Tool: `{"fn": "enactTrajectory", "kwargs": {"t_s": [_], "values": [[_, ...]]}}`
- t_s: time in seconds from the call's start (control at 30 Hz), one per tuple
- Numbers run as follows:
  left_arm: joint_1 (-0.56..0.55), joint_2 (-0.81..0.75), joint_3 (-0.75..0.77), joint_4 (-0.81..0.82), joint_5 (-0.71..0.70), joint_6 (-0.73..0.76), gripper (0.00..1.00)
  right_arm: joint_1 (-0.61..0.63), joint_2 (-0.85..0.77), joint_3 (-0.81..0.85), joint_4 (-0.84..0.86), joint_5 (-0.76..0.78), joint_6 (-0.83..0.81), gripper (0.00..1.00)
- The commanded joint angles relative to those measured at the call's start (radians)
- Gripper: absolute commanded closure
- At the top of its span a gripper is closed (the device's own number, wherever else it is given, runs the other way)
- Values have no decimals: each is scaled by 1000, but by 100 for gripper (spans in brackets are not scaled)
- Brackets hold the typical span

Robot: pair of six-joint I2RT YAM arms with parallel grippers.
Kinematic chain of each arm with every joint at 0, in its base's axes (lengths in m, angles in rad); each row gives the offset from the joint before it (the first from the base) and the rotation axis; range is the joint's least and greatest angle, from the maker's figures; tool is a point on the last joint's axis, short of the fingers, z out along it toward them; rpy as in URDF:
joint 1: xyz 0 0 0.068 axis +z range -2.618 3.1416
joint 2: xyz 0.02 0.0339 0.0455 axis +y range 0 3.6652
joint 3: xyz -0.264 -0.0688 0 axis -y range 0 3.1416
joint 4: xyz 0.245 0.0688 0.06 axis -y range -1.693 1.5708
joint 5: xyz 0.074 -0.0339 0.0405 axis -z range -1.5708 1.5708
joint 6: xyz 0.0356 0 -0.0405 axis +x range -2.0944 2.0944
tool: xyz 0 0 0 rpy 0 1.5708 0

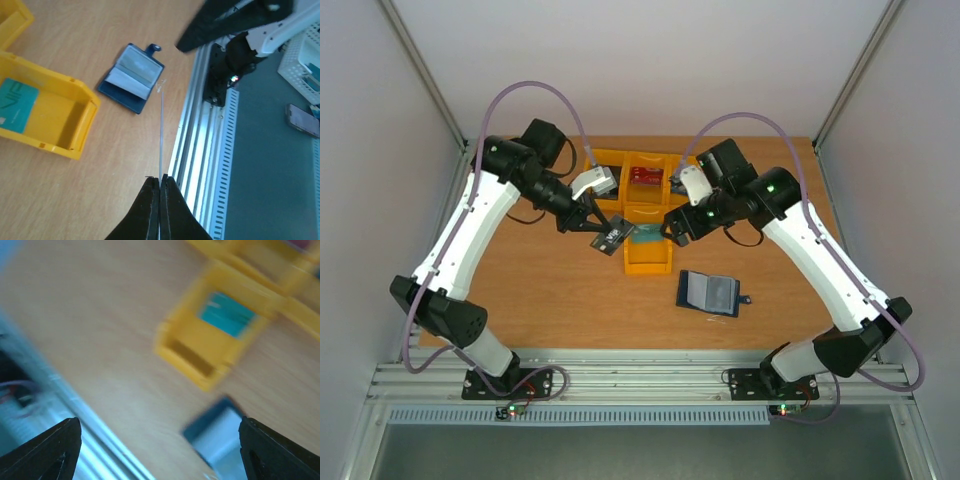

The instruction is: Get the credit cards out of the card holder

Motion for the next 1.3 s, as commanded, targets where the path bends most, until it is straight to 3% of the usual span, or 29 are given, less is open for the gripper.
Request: {"fn": "enactTrajectory", "kwargs": {"t_s": [0.0,0.07,0.17,0.27,0.43,0.6,0.67,0.77,0.8,0.83,0.97,1.07,1.27], "values": [[-22,-40,38,-100,92,94,100,46,-19,58,117,-533,-128,15],[-28,-49,32,-107,104,104,100,62,-13,54,205,-643,-97,17],[-36,-58,28,-105,108,101,100,100,18,60,258,-663,-73,19],[-38,-67,28,-108,116,102,100,114,55,77,249,-688,-64,31],[-39,-74,20,-106,123,101,100,136,66,86,229,-732,-65,58],[-40,-77,21,-101,133,96,100,142,51,50,251,-680,-29,98],[-40,-81,13,-70,118,76,99,137,24,36,282,-618,8,99],[-40,-100,-22,90,-42,-58,49,77,12,35,324,-535,187,99],[-39,-102,-24,136,-123,-139,36,40,13,28,350,-531,273,99],[-39,-101,-18,171,-214,-188,29,6,14,9,390,-540,375,99],[-53,-73,107,230,-438,-214,27,-75,12,-90,548,-470,682,99],[-171,-52,196,250,-618,-102,28,-80,-3,-148,707,-392,871,99],[-393,-45,144,299,-857,175,26,-80,-16,-218,879,-293,1171,99]]}}
